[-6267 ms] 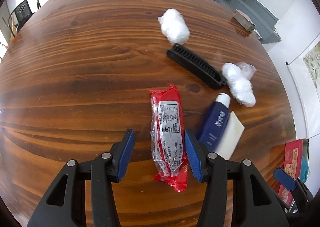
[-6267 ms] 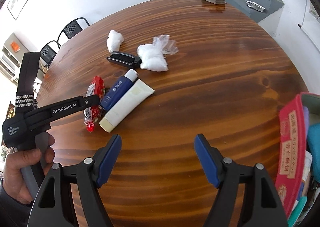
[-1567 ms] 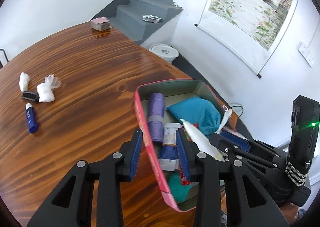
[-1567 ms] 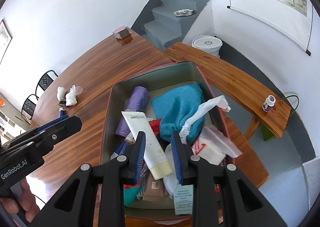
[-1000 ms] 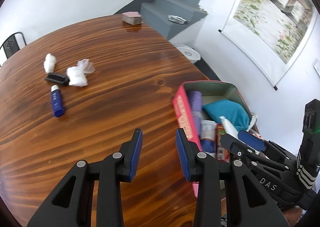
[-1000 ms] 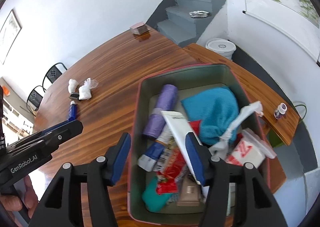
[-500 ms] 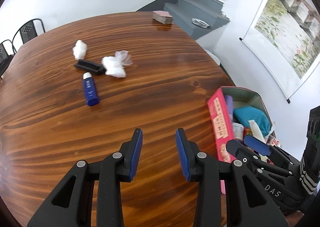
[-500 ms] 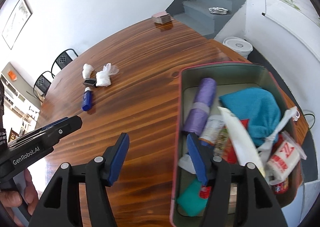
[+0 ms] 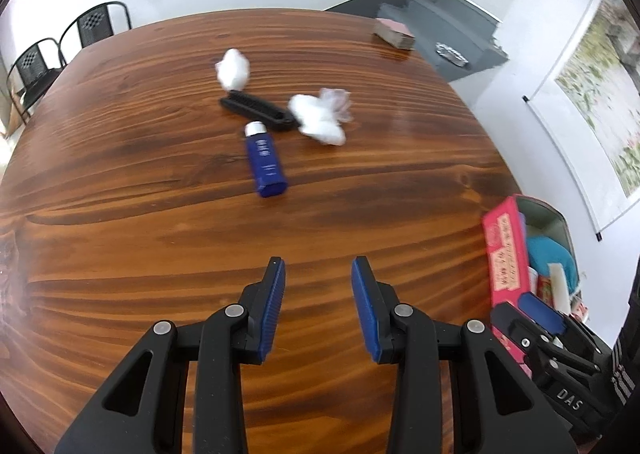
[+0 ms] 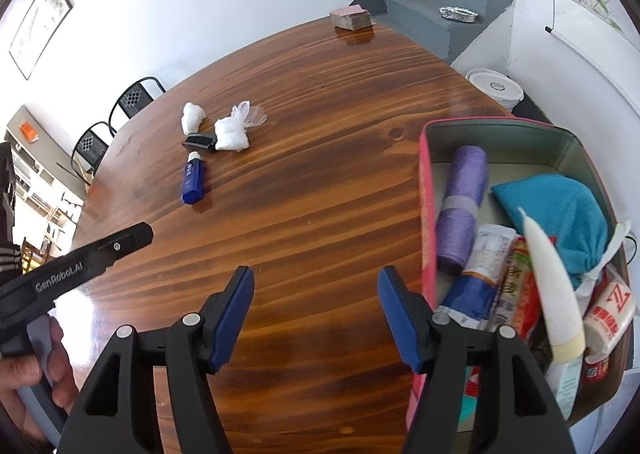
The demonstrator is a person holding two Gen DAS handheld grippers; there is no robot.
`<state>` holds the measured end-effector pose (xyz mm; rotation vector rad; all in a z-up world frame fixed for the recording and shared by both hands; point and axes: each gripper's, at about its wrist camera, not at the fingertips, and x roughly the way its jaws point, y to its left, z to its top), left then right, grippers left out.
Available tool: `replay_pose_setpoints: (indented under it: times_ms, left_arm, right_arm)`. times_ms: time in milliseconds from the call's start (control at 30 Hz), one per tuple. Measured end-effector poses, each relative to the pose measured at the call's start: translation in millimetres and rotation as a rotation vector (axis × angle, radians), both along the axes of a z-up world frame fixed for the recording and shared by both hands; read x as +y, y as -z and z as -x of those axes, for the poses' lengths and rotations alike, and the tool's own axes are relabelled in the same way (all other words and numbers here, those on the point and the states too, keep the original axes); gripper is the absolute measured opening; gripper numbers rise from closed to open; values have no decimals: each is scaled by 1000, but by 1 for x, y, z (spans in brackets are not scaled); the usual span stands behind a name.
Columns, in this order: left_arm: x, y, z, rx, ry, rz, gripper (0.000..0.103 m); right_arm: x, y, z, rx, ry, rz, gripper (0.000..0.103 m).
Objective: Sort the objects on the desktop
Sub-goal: 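Return both tools from the box toward the blue bottle and cotton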
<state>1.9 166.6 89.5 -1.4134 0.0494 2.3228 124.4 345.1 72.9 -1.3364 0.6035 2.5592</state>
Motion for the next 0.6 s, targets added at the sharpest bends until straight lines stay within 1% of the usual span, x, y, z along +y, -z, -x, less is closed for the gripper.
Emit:
replay_pose_setpoints:
  times_ms: [233, 600]
  left_arm:
    - [-11, 12, 25, -33, -18, 4, 38]
    - [-1, 31, 78, -76, -5, 9, 38]
  right_arm:
    - [-8, 2, 12, -17, 1, -8, 69]
    - [-9, 11, 31, -58, 33, -4, 70]
